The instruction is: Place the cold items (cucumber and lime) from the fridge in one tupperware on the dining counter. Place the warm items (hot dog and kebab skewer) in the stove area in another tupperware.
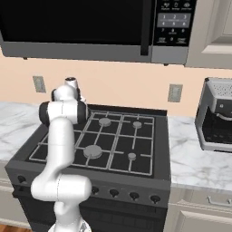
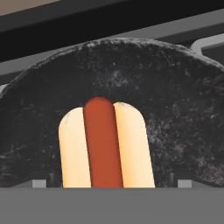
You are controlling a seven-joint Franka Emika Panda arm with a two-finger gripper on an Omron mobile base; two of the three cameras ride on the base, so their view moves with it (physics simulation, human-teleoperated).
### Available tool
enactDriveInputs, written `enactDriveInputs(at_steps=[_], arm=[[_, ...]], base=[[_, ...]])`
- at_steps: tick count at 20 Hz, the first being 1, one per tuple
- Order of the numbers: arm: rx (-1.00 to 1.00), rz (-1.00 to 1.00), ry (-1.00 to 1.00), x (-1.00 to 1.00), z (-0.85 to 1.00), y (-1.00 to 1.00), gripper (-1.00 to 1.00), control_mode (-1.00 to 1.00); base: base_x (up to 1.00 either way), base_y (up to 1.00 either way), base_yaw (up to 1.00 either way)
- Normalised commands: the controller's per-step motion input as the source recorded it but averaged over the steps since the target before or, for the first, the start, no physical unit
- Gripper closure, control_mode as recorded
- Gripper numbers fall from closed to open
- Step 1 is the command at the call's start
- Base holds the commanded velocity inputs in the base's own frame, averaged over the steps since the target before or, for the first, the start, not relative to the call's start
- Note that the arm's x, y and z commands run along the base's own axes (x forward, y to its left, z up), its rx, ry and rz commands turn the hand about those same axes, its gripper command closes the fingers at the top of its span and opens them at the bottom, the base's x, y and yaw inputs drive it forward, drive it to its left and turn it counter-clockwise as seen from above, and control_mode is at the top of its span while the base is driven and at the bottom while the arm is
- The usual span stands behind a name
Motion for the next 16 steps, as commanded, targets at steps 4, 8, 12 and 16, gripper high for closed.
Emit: enactDriveInputs(at_steps=[4,8,12,16], arm=[[0.00,0.00,0.00,0.12,-0.29,0.06,-1.00,-1.00],[0.00,0.00,0.00,0.13,-0.31,0.07,1.00,-1.00],[0.00,0.00,0.00,0.04,-0.20,0.00,1.00,-1.00],[0.04,0.00,-0.05,-0.16,0.00,0.00,1.00,-1.00]], base=[[0.00,0.00,0.00],[0.00,0.00,0.00],[0.00,0.00,0.00],[0.00,0.00,0.00]])
